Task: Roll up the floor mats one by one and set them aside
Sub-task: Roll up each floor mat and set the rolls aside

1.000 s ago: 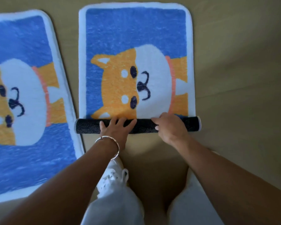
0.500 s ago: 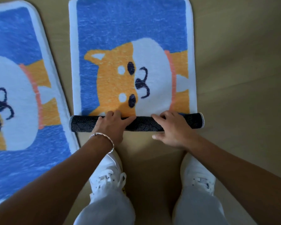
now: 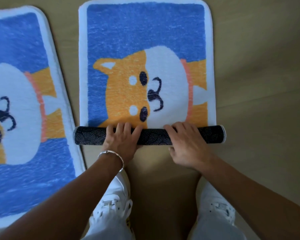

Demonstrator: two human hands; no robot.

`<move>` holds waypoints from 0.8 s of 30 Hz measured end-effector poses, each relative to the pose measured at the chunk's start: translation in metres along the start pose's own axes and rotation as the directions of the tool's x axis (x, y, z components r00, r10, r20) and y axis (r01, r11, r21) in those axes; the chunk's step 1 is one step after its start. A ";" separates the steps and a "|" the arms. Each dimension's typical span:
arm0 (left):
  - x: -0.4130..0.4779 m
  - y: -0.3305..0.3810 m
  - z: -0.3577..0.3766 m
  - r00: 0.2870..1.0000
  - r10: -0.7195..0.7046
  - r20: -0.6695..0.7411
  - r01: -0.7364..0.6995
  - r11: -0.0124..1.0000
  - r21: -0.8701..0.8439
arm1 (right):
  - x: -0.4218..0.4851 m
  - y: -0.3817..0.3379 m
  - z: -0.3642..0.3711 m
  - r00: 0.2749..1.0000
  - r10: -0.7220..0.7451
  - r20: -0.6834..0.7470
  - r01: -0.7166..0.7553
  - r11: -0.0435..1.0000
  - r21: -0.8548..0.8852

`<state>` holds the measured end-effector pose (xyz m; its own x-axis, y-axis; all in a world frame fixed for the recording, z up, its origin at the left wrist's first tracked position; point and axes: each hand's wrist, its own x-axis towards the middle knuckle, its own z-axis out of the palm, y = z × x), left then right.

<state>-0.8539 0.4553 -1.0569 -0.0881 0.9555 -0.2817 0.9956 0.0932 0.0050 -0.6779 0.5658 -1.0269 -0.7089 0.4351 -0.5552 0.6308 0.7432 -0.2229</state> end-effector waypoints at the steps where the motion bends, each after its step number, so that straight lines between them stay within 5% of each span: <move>1: 0.004 -0.002 -0.001 1.000 0.016 0.012 -0.016 1.000 -0.009 | -0.001 -0.002 0.007 0.998 0.009 -0.058 -0.010 1.000 -0.020; 6: 0.003 -0.012 -0.004 0.990 0.133 0.036 -0.132 0.991 -0.014 | 0.005 -0.008 0.018 0.980 0.117 -0.161 -0.122 0.992 -0.020; 9: -0.003 0.006 -0.007 0.999 0.040 0.009 -0.040 0.999 0.008 | 0.018 -0.012 0.001 0.991 0.118 -0.068 -0.118 0.993 0.013; 12: 0.007 0.023 -0.020 0.982 -0.116 0.148 0.117 0.993 0.001 | 0.021 -0.008 -0.002 0.994 0.111 -0.004 -0.110 0.993 0.030; 18: 0.030 0.022 -0.027 0.943 -0.149 0.299 0.186 0.977 -0.100 | 0.003 -0.010 0.027 0.956 0.144 -0.254 -0.174 0.980 -0.100; 24: 0.005 0.023 -0.013 0.995 -0.085 0.060 0.080 0.994 0.071 | 0.023 -0.010 0.003 0.987 0.120 -0.102 -0.121 0.993 0.003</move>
<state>-0.8315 0.4653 -1.0460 -0.1700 0.9256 -0.3381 0.9850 0.1495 -0.0861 -0.6992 0.5670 -1.0394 -0.6564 0.5710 -0.4930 0.7125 0.6840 -0.1564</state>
